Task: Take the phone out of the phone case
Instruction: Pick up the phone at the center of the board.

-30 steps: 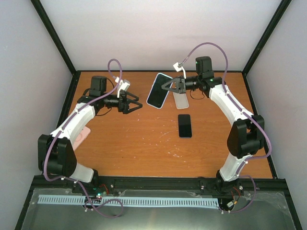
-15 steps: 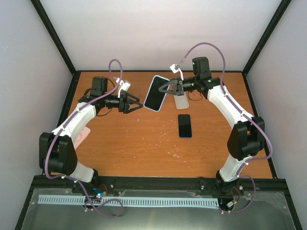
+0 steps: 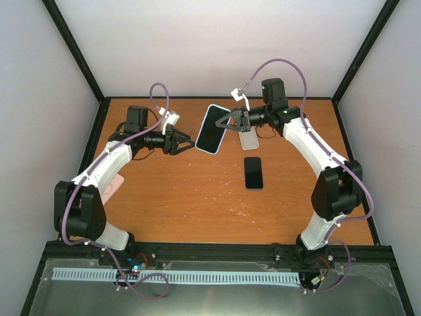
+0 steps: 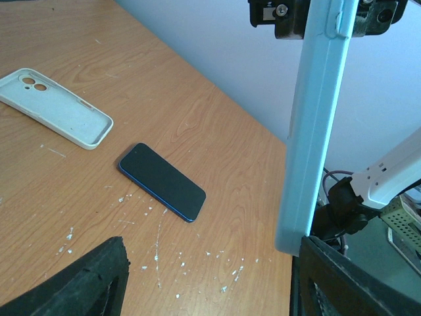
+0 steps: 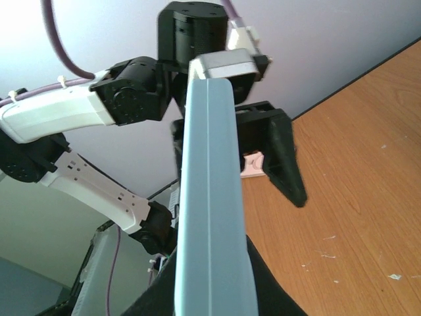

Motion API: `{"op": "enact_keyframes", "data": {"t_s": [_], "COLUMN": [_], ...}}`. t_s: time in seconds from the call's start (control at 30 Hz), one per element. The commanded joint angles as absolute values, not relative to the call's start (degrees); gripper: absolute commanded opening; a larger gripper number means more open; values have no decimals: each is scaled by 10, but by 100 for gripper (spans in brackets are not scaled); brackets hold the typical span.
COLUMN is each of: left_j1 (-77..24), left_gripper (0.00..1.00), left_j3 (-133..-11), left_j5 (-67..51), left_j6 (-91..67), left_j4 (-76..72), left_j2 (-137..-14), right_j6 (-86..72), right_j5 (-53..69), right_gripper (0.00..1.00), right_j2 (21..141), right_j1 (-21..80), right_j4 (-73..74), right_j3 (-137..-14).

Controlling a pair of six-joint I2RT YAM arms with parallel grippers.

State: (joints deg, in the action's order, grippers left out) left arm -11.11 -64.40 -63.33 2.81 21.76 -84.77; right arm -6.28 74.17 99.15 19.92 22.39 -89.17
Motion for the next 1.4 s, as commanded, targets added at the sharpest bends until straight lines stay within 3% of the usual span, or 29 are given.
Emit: {"op": "enact_keyframes", "data": {"t_s": [0.0, 0.2, 0.43, 1.23, 1.37], "left_j1": [-113, -113, -89, -105, -105], "left_gripper": [65, 65, 77, 68, 71], "left_j3": [-645, -657, -576, -599, -598], "left_j5": [-587, -588, -721, -656, -696], "left_j6": [25, 32, 55, -23, -9], "left_j4": [204, 210, 146, 120, 120], "left_j2": [-864, -871, -777, -808, -806], "right_j6": [-86, -93, -64, -50, -45], "right_j5": [797, 784, 741, 736, 722], "right_gripper": [3, 3, 3, 3, 3], "right_j2": [956, 950, 946, 923, 923], "right_j1": [208, 214, 207, 226, 228], "right_j4": [180, 174, 203, 204, 209], "right_j3": [-894, -890, -898, -876, -876]}}
